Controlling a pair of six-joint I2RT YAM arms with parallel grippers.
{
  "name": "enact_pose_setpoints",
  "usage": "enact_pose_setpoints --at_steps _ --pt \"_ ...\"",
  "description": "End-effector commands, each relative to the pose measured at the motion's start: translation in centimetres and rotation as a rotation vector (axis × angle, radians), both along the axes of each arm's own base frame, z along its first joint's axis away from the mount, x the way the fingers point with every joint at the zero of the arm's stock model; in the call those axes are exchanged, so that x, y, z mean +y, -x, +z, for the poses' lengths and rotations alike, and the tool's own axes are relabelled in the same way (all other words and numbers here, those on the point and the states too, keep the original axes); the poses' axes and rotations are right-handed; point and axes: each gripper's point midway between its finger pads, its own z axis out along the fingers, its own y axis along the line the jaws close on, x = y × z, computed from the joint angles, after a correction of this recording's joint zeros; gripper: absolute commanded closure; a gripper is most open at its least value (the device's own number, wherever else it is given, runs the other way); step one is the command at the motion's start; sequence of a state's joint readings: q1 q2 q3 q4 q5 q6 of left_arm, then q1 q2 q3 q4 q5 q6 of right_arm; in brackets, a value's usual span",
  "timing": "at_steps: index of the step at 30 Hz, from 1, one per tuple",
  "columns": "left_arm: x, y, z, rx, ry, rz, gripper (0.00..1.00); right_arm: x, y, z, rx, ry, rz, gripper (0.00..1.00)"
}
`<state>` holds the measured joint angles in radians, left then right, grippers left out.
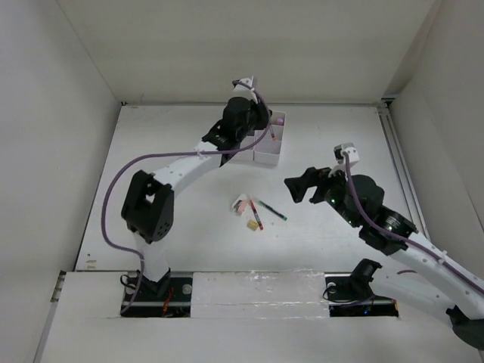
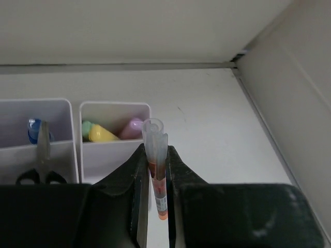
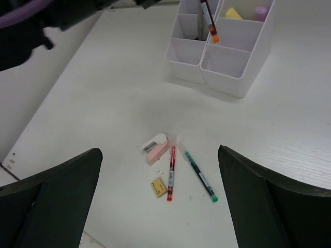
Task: Sort the stationery into containers
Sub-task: Place the pen in the storage box.
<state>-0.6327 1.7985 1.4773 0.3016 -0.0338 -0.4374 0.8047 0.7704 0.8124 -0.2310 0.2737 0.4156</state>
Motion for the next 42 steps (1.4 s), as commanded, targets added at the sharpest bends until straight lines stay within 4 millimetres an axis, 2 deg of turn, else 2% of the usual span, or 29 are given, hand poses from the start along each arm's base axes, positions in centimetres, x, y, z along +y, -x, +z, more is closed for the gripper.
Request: enact_pose_setpoints --at_steps 1,2,5,8,11,14,16,19,21,22,24,27,28,32,33,35,37,38,39,40,41,42 --pt "0.0 -4.4 0.3 -0.083 -0.074 0.107 1.0 -2.3 0.7 -0.5 0.014 0.03 -0.057 0.0" --pt "-0.6 -5.2 1.6 -0.096 -0.063 0.108 1.0 -2.8 0.8 -0.4 0.013 0.029 -0.067 0.0" --pt "-0.7 -7.9 0.5 -0.097 -0.076 0.137 1.0 -3.7 1.7 0.4 -0.008 0.007 -0.067 0.0" --pt "-0.6 -9.1 -0.9 -0.091 -0.081 0.148 1.0 -4.1 2.1 0.3 -0.022 0.006 -0.065 0.0" --pt "-0.2 -9.7 -1.2 -0.087 -0.073 0.16 1.0 -4.3 2.4 0.3 -0.028 0.012 -0.054 0.0" --pt "-0.2 -9.7 -2.3 -0.097 -0.066 0.161 1.0 -4.2 2.5 0.3 -0.033 0.022 -0.041 0.0" --pt "-0.3 -9.8 -1.7 -0.115 -0.051 0.162 1.0 -4.0 2.6 0.3 -0.036 0.028 -0.026 0.0" --pt "-0.6 -10.0 -3.3 -0.098 -0.063 0.152 1.0 -3.7 2.8 0.5 -0.04 0.019 -0.007 0.0" --pt "-0.8 -10.2 -3.4 -0.104 -0.059 0.152 1.0 -3.7 2.8 0.5 -0.045 0.027 -0.005 0.0" --pt "-0.9 -10.4 -4.3 -0.093 -0.067 0.151 1.0 -3.7 2.8 0.5 -0.045 0.027 -0.005 0.0" --pt "-0.9 -10.4 -4.1 -0.089 -0.059 0.152 1.0 -3.7 2.8 0.5 -0.045 0.027 -0.005 0.0" --pt "-1.4 -9.8 -5.2 -0.074 -0.07 0.141 0.87 -3.6 2.9 0.5 -0.048 0.034 0.006 0.0" --pt "-1.4 -9.9 -5.0 -0.083 -0.063 0.141 0.78 -3.5 2.7 0.2 -0.041 0.041 0.006 0.0" --pt "-1.9 -9.0 -5.2 -0.078 -0.065 0.121 0.57 -2.7 2.5 -0.3 -0.038 0.051 0.03 0.0" --pt "-2.1 -8.4 -4.0 -0.091 -0.055 0.113 0.49 -2.4 2.5 -0.6 -0.032 0.069 0.048 0.0" --pt "-2.4 -7.6 -3.0 -0.11 -0.051 0.102 0.41 -1.9 2.0 -2.3 -0.003 0.108 0.061 0.0" --pt "-2.1 -6.8 -0.6 -0.139 -0.026 0.092 0.32 -0.7 1.8 -2.9 0.003 0.127 0.109 0.0" --pt "-1.8 -6.3 -0.4 -0.128 -0.013 0.093 0.28 0.1 1.4 -4.7 0.04 0.168 0.131 0.0" --pt "-1.8 -5.9 1.1 -0.14 0.015 0.085 0.23 0.6 1.1 -5.2 0.042 0.193 0.149 0.0" --pt "-1.2 -5.0 3.3 -0.161 0.031 0.086 0.09 0.9 0.9 -6.8 0.079 0.222 0.16 0.0" --pt "-0.9 -4.5 4.2 -0.148 0.036 0.087 0.0 1.2 0.7 -8.0 0.104 0.256 0.166 0.0" --pt "-0.6 -4.1 5.3 -0.15 0.038 0.087 0.0 1.6 0.2 -10.4 0.161 0.316 0.173 0.0"
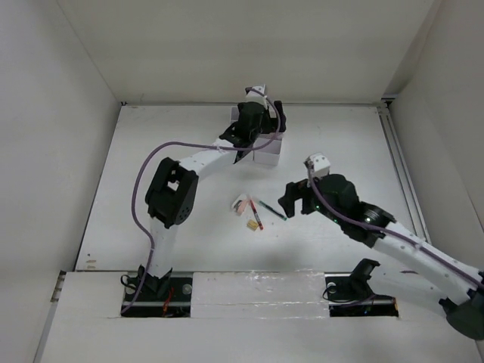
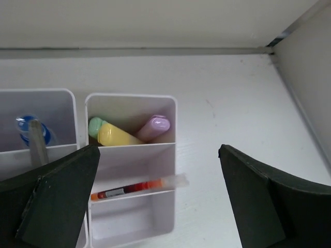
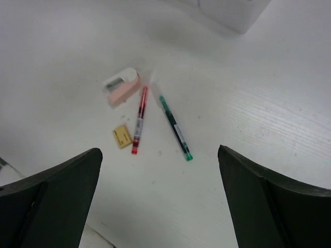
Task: Sort the stationery into containers
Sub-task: Place the pen in the storage box, then pick up the pen from the center of the board.
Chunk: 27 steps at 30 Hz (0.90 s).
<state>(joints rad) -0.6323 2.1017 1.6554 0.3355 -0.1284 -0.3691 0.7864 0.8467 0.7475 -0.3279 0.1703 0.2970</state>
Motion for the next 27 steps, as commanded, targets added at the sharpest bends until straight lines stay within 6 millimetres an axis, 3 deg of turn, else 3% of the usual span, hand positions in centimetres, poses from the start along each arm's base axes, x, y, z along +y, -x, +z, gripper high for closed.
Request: enact_pose_setpoints --at_steps 1,2,4,5,7,8,9,11,12,13,15,17,19,20,23,24,26,27 --pt "2.5 2.5 15.9 -0.199 0.176 0.03 0.0 1.6 -1.0 -3.8 0.06 0.093 0.058 0.0" --pt "3.1 3.0 16.0 -0.167 0.15 0.041 0.0 1.7 -1.3 -4.6 0.082 0.12 0.051 0.0" --pt "4.5 3.8 18.2 -0.173 0.148 0.077 0.0 2.6 -1.9 -6.8 0.135 0.161 0.062 0.02" --pt "5.6 5.1 20.7 -0.2 0.168 0.088 0.0 2.8 -2.1 -7.4 0.145 0.17 0.062 0.02" --pt "6.9 6.5 20.9 -0.179 0.159 0.105 0.0 3.3 -2.6 -9.0 0.175 0.198 0.063 0.04" --pt "8.3 8.1 23.4 -0.217 0.189 0.113 0.0 3.8 -3.1 -9.0 0.171 0.195 0.063 0.04" --pt "8.9 9.0 22.2 -0.181 0.172 0.115 0.0 4.0 -3.6 -9.1 0.172 0.204 0.052 0.05" --pt "10.4 10.4 22.4 -0.166 0.187 0.144 0.0 4.4 -4.3 -10.7 0.197 0.247 0.051 0.1" --pt "11.6 12.0 24.0 -0.188 0.206 0.144 0.0 4.7 -4.8 -11.0 0.195 0.254 0.042 0.12" --pt "11.9 12.8 22.2 -0.139 0.204 0.15 0.0 5.2 -5.4 -10.9 0.19 0.261 0.048 0.18" --pt "13.4 14.8 23.3 -0.158 0.236 0.15 0.0 5.3 -5.8 -13.1 0.23 0.308 0.041 0.26" --pt "14.2 16.0 21.1 -0.113 0.215 0.154 0.0 5.2 -6.0 -14.9 0.268 0.353 0.033 0.3" --pt "15.2 17.4 21.2 -0.11 0.226 0.156 0.0 5.2 -5.8 -16.0 0.294 0.37 0.042 0.35" --pt "15.4 17.8 19.7 -0.076 0.21 0.16 0.0 5.2 -5.8 -16.2 0.302 0.378 0.042 0.38" --pt "16.6 19.2 19.7 -0.082 0.226 0.17 0.0 4.5 -5.7 -17.8 0.336 0.414 0.002 0.42" --pt "16.7 19.4 18.8 -0.068 0.225 0.172 0.0 4.2 -5.4 -18.7 0.36 0.438 0.003 0.47" --pt "17.2 20.1 19.0 -0.077 0.233 0.172 0.0 4.0 -5.4 -19.2 0.374 0.452 -0.011 0.56" --pt "17.0 20.1 18.1 -0.06 0.221 0.164 0.0 4.3 -5.1 -19.6 0.385 0.451 -0.012 0.7"
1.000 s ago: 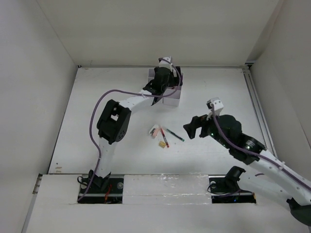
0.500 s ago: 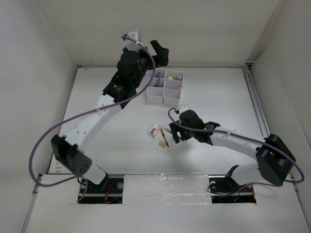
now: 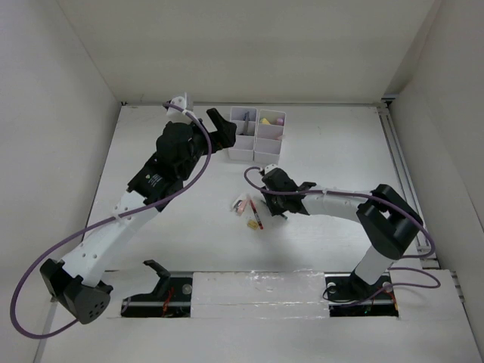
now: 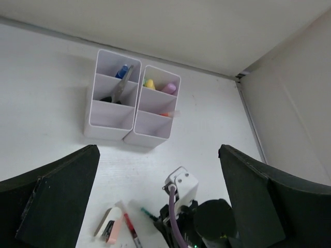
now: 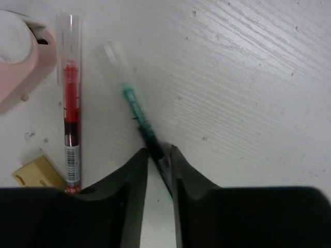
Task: Sort the stationery into containers
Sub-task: Pick up the pen from the center of the board.
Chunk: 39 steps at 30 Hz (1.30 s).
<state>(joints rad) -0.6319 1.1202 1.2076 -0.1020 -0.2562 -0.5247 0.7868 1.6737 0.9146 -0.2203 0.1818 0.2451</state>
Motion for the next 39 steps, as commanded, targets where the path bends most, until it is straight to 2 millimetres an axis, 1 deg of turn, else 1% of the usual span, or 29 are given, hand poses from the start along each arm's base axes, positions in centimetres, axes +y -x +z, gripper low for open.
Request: enact_pose_setpoints --at_steps 1,3,4,6,8,9,10,11,12,14,15,16,17,19,21,22,24,25,28,30,31,32,33,34,35,36,37,38,39 --pt "1.2 1.2 1.2 -0.031 0.046 0.005 0.0 -0.3 -0.2 -1.3 0.017 0.033 -0.049 0.74" --pt "1.3 1.3 1.4 -0.04 0.055 -0.007 0.0 -0.9 -0.2 -1.9 0.02 0.058 -0.081 0.85" --pt "1.2 1.3 0.8 -0.026 0.056 -0.006 0.0 -1.1 -0.2 -2.3 0.022 0.072 -0.086 0.93" --pt "1.3 1.5 0.6 -0.024 0.055 -0.006 0.0 -1.8 -0.3 -2.4 0.016 0.094 -0.131 0.97" --pt "1.1 1.5 -0.5 -0.003 0.052 -0.013 0.0 -2.5 -0.1 -2.6 0.02 0.111 -0.169 1.0" --pt "0.3 1.6 -1.3 0.019 0.045 -0.055 0.0 -2.7 -0.2 -2.2 0.009 0.114 -0.175 1.0" --pt "-0.3 1.7 -1.0 0.007 0.069 -0.083 0.0 -3.1 -0.5 -1.7 -0.013 0.115 -0.21 1.0" --pt "-1.0 1.7 -2.0 0.025 0.064 -0.117 0.0 -3.0 -1.0 0.0 -0.052 0.079 -0.238 1.0" --pt "-2.3 2.5 -2.1 0.031 0.085 -0.194 0.0 -2.9 -1.0 0.8 -0.068 0.049 -0.249 1.0" --pt "-3.9 2.4 -3.5 0.057 0.099 -0.26 0.0 -2.9 -0.7 2.4 -0.105 -0.024 -0.253 1.0" --pt "-5.2 2.9 -4.0 0.075 0.112 -0.332 0.0 -1.8 -1.0 5.5 -0.163 -0.14 -0.238 1.0" --pt "-5.9 3.1 -4.3 0.086 0.132 -0.368 0.0 -1.5 -0.9 6.8 -0.186 -0.193 -0.227 1.0" --pt "-6.7 3.3 -3.8 0.061 0.161 -0.41 0.0 -1.2 -0.8 8.0 -0.211 -0.242 -0.218 1.0" --pt "-8.3 4.5 -4.6 0.068 0.185 -0.514 0.0 -1.0 -0.4 11.1 -0.277 -0.357 -0.198 1.0" --pt "-10.2 5.5 -4.8 0.065 0.198 -0.571 0.0 -0.7 0.2 12.5 -0.292 -0.417 -0.17 1.0" --pt "-10.7 5.8 -5.2 0.076 0.193 -0.586 0.0 -0.6 0.4 14.4 -0.328 -0.463 -0.152 1.0" --pt "-11.9 6.0 -6.0 0.096 0.197 -0.615 0.0 -0.2 0.8 15.7 -0.344 -0.515 -0.125 1.0" --pt "-12.5 6.4 -6.1 0.098 0.198 -0.64 0.0 -0.2 1.0 17.2 -0.371 -0.556 -0.116 1.0" --pt "-13.7 7.3 -5.9 0.097 0.24 -0.712 0.0 0.0 1.4 19.1 -0.4 -0.624 -0.097 1.0" --pt "-14.3 7.4 -7.0 0.129 0.245 -0.717 0.0 -0.1 1.9 20.6 -0.437 -0.677 -0.082 1.0" --pt "-14.7 7.9 -6.8 0.123 0.247 -0.735 0.0 -0.2 2.2 21.0 -0.446 -0.696 -0.073 1.0" --pt "-15.2 8.0 -6.9 0.128 0.245 -0.744 0.02 -0.5 2.5 22.1 -0.473 -0.725 -0.069 1.0" --pt "-15.3 7.7 -7.3 0.136 0.241 -0.734 0.04 -0.5 2.8 22.1 -0.477 -0.737 -0.061 1.0" --pt "-15.8 7.9 -7.5 0.144 0.238 -0.745 0.06 -0.4 3.0 23.0 -0.492 -0.765 -0.046 1.0" --pt "-15.9 7.8 -7.9 0.153 0.234 -0.744 0.1 -0.5 3.3 22.9 -0.489 -0.77 -0.038 1.0" --pt "-16.1 7.6 -8.1 0.153 0.234 -0.744 0.12 -0.5 3.6 23.8 -0.505 -0.795 -0.027 1.0" --pt "-16.2 7.5 -8.6 0.166 0.229 -0.742 0.12 -0.5 3.6 23.8 -0.506 -0.795 -0.026 1.0" --pt "-16.3 7.4 -8.4 0.156 0.233 -0.743 0.16 -0.6 3.9 24.3 -0.516 -0.802 -0.009 1.0" --pt "-16.5 7.4 -8.5 0.152 0.236 -0.756 0.16 -0.4 4.2 24.6 -0.514 -0.815 0.01 1.0"
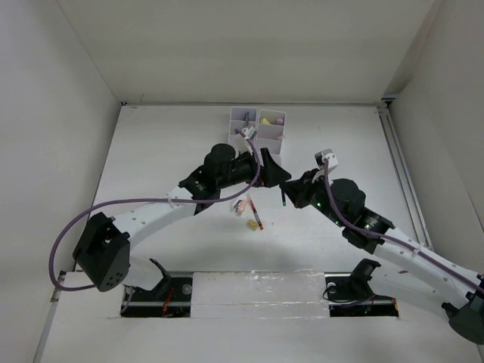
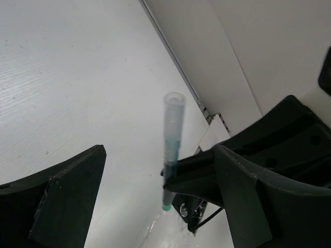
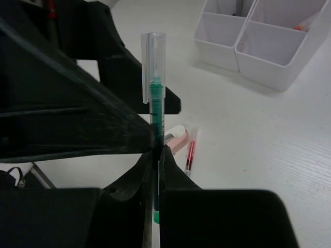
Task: Sort the stationery into containers
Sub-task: Pick up the pen from the center of the board.
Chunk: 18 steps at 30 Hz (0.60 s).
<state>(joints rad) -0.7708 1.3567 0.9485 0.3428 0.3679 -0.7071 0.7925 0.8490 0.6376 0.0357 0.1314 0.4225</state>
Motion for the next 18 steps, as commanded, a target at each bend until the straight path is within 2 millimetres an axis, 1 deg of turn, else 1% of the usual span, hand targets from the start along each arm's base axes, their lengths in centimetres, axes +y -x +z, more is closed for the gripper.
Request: enact_pose_setpoints --at_steps 1,2,3,4,5,7,8,9,10,11,12,13,14,15,16,17,18 --pt "-0.8 0.1 2.5 -0.063 0.078 -0.039 0.2 0.9 0.7 3.0 -0.079 -0.086 0.066 1.0" --pt "-0.9 0.0 2.3 -0.063 0.078 -0.04 0.22 1.0 0.8 3.5 -0.085 -0.093 0.075 1.0" --pt "-1.1 0.2 2.8 -0.077 0.094 -0.055 0.27 1.1 1.0 3.5 -0.084 -0.094 0.087 1.0" --pt "-1.3 0.2 2.7 -0.068 0.101 -0.063 0.35 1.1 1.0 3.5 -0.084 -0.094 0.087 1.0" --pt "-1.3 0.4 2.9 -0.074 0.108 -0.075 0.5 1.3 1.1 3.9 -0.09 -0.101 0.097 1.0" --pt "-1.4 0.3 3.2 -0.085 0.119 -0.075 0.68 1.3 1.1 3.9 -0.09 -0.101 0.097 1.0" --pt "-1.4 0.3 3.4 -0.092 0.125 -0.075 0.75 1.4 1.0 3.6 -0.084 -0.095 0.097 1.0" --pt "-1.5 0.2 3.8 -0.099 0.131 -0.075 0.89 1.5 1.2 3.6 -0.082 -0.096 0.109 1.0" --pt "-1.5 -0.1 4.3 -0.119 0.132 -0.065 0.96 1.5 1.2 3.6 -0.082 -0.096 0.109 0.98" --pt "-1.5 -0.1 4.3 -0.119 0.132 -0.065 1.0 1.5 1.2 3.6 -0.082 -0.096 0.109 0.92" --pt "-1.3 -0.4 5.1 -0.144 0.133 -0.042 1.0 1.5 1.2 3.6 -0.082 -0.096 0.109 0.81" --pt "-1.2 -0.7 5.0 -0.144 0.115 -0.03 1.0 1.3 0.9 3.6 -0.084 -0.094 0.091 0.6" --pt "-1.1 -1.3 5.8 -0.181 0.103 -0.01 1.0 0.9 0.9 3.4 -0.086 -0.094 0.074 0.21" --pt "-0.7 -2.6 5.6 -0.193 0.071 0.055 1.0 0.4 0.8 2.7 -0.074 -0.079 0.051 0.14" --pt "-0.6 -3.5 5.4 -0.207 0.037 0.09 1.0 -0.5 0.3 2.5 -0.065 -0.077 -0.008 0.09" --pt "-0.2 -4.3 6.5 -0.235 0.017 0.129 1.0 -1.1 0.2 2.3 -0.059 -0.065 -0.039 0.07" --pt "0.0 -5.4 6.3 -0.273 -0.025 0.166 1.0 -1.9 0.3 2.0 -0.047 -0.066 -0.068 0.07"
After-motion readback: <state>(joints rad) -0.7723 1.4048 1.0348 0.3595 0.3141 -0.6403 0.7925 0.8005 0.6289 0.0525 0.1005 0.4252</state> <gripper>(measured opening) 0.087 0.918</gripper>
